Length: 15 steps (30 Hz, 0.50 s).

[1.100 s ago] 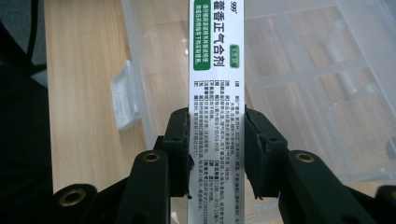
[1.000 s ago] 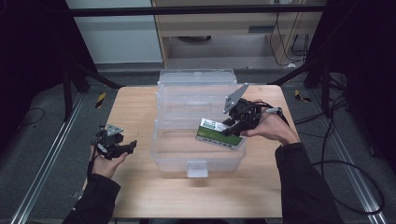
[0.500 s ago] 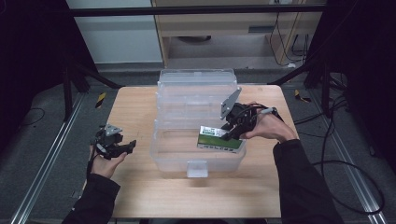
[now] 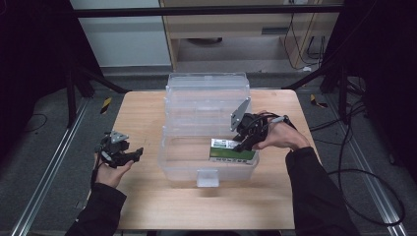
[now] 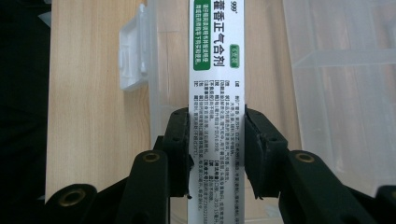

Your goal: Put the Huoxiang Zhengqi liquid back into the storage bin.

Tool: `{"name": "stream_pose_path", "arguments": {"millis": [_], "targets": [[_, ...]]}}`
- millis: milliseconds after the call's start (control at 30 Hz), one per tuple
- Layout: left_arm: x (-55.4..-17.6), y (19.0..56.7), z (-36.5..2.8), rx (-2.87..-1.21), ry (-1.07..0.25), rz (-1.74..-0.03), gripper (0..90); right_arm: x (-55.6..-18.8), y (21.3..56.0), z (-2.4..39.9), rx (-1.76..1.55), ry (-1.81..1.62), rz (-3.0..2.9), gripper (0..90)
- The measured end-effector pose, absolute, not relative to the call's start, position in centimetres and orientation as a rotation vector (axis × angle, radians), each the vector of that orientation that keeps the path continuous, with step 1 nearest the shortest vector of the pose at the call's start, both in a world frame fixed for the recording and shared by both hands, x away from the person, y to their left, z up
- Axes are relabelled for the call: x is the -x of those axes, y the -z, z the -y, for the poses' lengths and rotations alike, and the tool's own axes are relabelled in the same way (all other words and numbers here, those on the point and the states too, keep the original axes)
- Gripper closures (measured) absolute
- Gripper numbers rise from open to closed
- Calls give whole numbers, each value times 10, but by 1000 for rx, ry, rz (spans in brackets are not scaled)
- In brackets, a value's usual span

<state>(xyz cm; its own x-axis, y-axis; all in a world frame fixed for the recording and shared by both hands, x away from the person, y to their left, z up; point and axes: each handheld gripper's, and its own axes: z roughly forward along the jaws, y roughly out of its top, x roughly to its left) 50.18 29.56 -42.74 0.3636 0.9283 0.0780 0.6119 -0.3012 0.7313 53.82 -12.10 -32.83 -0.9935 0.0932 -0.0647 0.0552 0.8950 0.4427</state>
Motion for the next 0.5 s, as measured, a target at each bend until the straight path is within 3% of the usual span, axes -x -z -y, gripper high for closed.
{"name": "stream_pose_path", "arguments": {"millis": [500], "targets": [[-502, 428, -296, -2023, -672, -1331, 398, -541, 347, 122, -89, -659, -3014, 645]]}}
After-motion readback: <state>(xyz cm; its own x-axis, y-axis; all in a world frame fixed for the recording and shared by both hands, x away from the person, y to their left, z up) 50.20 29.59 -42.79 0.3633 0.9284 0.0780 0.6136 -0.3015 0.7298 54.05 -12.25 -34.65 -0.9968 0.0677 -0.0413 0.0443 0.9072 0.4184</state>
